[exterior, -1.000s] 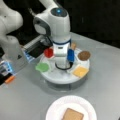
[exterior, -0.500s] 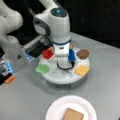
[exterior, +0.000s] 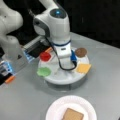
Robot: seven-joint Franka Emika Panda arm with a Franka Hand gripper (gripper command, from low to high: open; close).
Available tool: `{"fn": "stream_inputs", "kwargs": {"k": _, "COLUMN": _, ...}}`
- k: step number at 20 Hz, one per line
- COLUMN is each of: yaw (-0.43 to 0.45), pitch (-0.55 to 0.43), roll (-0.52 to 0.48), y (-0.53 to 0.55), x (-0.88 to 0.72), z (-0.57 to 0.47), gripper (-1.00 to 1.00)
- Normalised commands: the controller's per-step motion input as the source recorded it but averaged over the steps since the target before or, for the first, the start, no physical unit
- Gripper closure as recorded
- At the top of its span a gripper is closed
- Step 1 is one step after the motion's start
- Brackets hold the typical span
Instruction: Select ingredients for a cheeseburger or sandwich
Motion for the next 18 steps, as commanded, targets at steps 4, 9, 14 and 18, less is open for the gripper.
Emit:
{"fn": "stream_inputs", "kwargs": {"k": 4, "yaw": 0.109, "pitch": 0.063, "roll": 0.146, "y": -0.15, "x": 0.05, "z": 0.04, "gripper": -1.0}}
{"fn": "stream_inputs", "kwargs": {"k": 9, "yaw": 0.148, "pitch": 0.069, "roll": 0.159, "y": -0.17, "x": 0.04, "z": 0.03, "gripper": -1.0}}
{"fn": "stream_inputs", "kwargs": {"k": 14, "yaw": 0.197, "pitch": 0.088, "roll": 0.168, "y": -0.18, "x": 0.06, "z": 0.02, "gripper": -1.0}}
{"fn": "stream_inputs", "kwargs": {"k": 18, "yaw": 0.204, "pitch": 0.076, "roll": 0.167, "y": -0.17, "x": 0.08, "z": 0.03, "gripper": -1.0}}
